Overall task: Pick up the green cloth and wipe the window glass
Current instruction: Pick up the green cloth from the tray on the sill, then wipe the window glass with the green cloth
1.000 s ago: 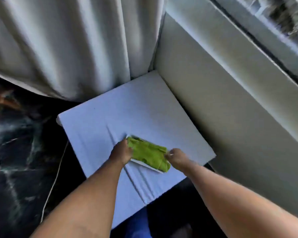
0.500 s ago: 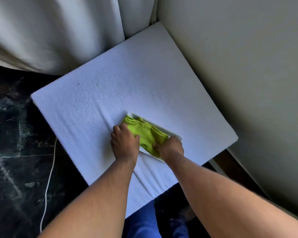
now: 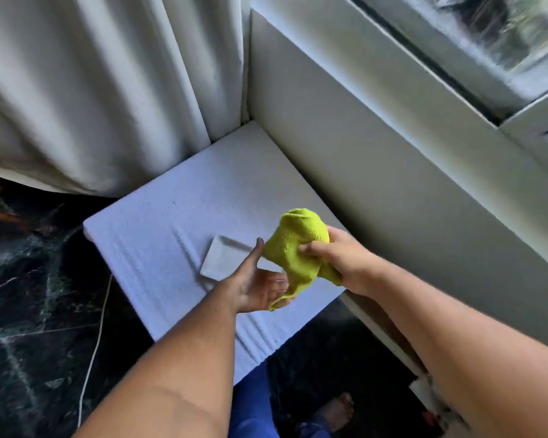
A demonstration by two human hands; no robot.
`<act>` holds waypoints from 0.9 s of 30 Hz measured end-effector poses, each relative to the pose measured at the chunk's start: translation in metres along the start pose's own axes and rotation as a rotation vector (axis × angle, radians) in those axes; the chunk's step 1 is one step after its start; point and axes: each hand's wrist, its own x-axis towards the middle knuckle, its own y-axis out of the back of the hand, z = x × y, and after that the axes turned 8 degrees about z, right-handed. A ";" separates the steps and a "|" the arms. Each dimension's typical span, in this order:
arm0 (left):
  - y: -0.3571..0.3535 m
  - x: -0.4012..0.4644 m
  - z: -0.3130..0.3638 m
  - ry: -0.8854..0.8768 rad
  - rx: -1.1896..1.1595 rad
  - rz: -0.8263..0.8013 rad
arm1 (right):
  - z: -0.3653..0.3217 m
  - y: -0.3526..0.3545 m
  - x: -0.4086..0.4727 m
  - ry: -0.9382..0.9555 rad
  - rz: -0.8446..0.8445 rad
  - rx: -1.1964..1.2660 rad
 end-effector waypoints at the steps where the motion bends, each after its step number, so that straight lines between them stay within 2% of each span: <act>1: -0.024 -0.015 0.002 -0.076 -0.064 -0.085 | -0.015 0.017 -0.021 0.023 -0.006 -0.004; 3: -0.072 -0.052 0.011 -0.247 -0.125 -0.139 | -0.040 0.051 -0.064 0.069 0.029 -0.035; 6: -0.135 -0.122 0.019 -0.463 -0.041 -0.180 | -0.065 0.104 -0.132 0.145 0.184 -0.039; 10: -0.214 -0.218 0.020 -0.566 0.273 -0.256 | -0.086 0.145 -0.214 0.303 0.440 -0.026; 14: -0.292 -0.307 0.004 -0.798 0.865 -0.094 | -0.093 0.179 -0.285 0.478 0.552 -0.003; 16: -0.327 -0.349 -0.004 -0.863 0.964 -0.138 | -0.098 0.195 -0.318 0.523 0.579 0.025; 19: -0.379 -0.405 -0.016 -0.977 0.967 -0.277 | -0.115 0.226 -0.370 0.611 0.649 0.072; 24: -0.496 -0.487 -0.053 -1.308 1.087 -0.484 | -0.169 0.310 -0.481 0.888 1.054 0.083; 26: -0.553 -0.528 -0.080 -1.437 1.044 -0.624 | -0.196 0.344 -0.539 0.998 1.315 0.031; 27: -0.582 -0.550 -0.095 -1.504 1.028 -0.690 | -0.210 0.359 -0.567 1.058 1.502 -0.032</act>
